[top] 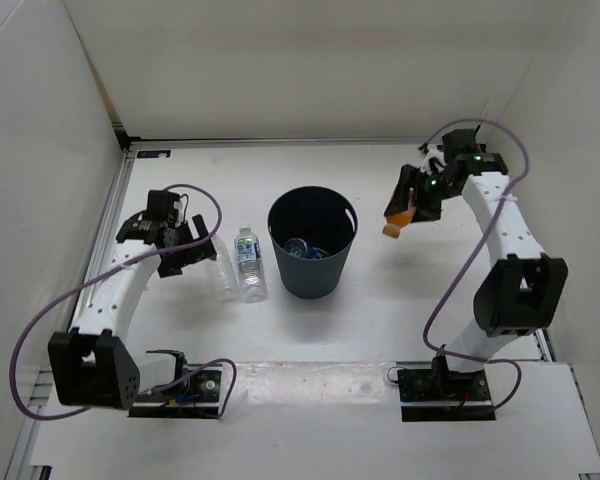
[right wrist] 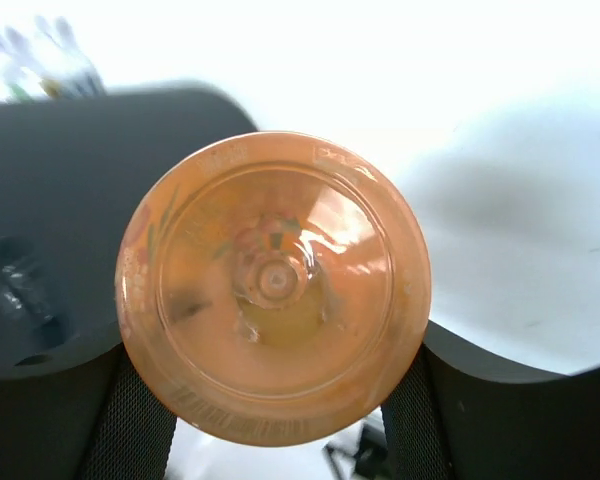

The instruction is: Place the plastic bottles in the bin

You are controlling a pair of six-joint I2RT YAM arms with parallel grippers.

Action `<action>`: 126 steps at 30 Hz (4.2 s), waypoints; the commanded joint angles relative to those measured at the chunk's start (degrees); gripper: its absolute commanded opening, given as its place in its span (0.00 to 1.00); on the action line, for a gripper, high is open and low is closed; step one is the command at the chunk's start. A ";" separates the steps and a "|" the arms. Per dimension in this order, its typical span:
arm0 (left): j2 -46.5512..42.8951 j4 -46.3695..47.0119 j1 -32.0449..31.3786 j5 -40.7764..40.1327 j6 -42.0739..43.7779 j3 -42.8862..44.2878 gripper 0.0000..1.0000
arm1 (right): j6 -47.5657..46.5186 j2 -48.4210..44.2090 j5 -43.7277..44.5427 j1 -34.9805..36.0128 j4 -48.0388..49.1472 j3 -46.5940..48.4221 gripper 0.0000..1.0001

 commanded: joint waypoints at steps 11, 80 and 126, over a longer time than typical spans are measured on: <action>12.09 7.05 -0.30 2.65 -7.19 11.19 1.00 | -14.76 -18.23 -1.80 14.66 15.79 9.83 0.00; 33.17 -3.33 2.43 10.65 -10.19 13.47 1.00 | -1.34 -22.63 3.46 -4.31 24.41 -8.63 0.90; 20.96 11.54 -37.20 2.30 10.29 53.10 0.97 | -6.17 -18.23 10.75 2.10 17.73 -3.53 0.90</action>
